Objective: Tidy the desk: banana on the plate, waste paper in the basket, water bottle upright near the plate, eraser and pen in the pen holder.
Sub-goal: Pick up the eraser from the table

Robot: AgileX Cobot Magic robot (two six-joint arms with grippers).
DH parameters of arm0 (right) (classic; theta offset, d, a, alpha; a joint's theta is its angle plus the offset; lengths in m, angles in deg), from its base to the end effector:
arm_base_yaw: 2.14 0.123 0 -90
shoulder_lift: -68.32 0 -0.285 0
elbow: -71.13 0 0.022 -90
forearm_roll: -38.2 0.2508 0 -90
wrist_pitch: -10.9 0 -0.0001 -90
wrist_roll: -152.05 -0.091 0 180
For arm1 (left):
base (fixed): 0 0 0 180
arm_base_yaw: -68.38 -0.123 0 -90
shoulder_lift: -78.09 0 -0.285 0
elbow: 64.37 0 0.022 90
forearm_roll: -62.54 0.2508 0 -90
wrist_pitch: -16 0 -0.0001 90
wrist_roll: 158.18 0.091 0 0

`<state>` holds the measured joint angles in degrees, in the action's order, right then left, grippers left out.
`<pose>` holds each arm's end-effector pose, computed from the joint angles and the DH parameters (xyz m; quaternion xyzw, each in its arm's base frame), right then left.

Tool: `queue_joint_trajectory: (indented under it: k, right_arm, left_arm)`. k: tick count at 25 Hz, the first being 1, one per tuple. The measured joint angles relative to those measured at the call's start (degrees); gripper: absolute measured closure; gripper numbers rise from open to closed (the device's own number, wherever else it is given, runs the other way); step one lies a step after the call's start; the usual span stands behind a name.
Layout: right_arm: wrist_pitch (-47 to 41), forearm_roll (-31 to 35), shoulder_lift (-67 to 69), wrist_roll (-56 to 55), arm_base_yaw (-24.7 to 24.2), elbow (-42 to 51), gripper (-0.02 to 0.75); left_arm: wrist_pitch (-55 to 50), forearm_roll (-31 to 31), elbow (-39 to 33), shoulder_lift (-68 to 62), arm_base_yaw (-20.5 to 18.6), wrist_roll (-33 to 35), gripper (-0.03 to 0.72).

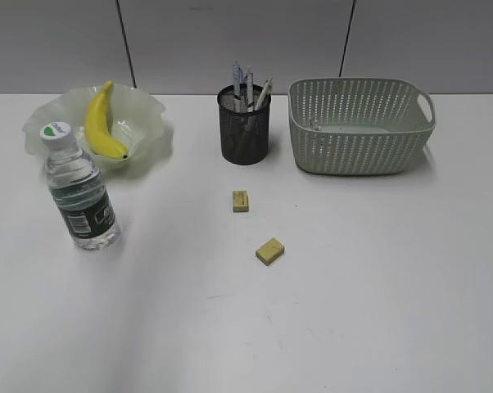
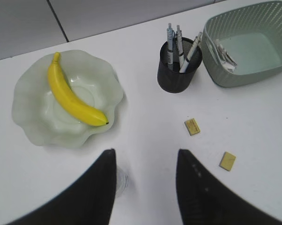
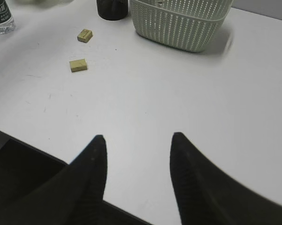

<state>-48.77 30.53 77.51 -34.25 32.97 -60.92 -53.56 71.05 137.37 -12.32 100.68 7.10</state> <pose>0.0045 -0.0096 0.2825 -0.2100 0.8235 0.1223 0.5126 0.2501 -0.1431 0.4526 0.1418 0.9209 -0.0738 0.3556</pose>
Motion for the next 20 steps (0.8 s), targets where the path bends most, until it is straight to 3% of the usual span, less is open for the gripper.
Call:
queue_joint_trajectory:
  k: [4, 13, 20]
  right_arm:
    - [0.0, 0.0, 0.0, 0.0, 0.0, 0.0, 0.377]
    - [0.0, -0.1, 0.0, 0.0, 0.0, 0.0, 0.377]
    - [0.0, -0.1, 0.0, 0.0, 0.0, 0.0, 0.377]
  left_arm:
    - [0.0, 0.0, -10.2, 11.0, 0.0, 0.1, 0.385]
    - [-0.5, -0.1, -40.8, 39.5, 0.0, 0.2, 0.395]
    - [-0.7, -0.1, -58.9, 60.3, 0.0, 0.3, 0.402]
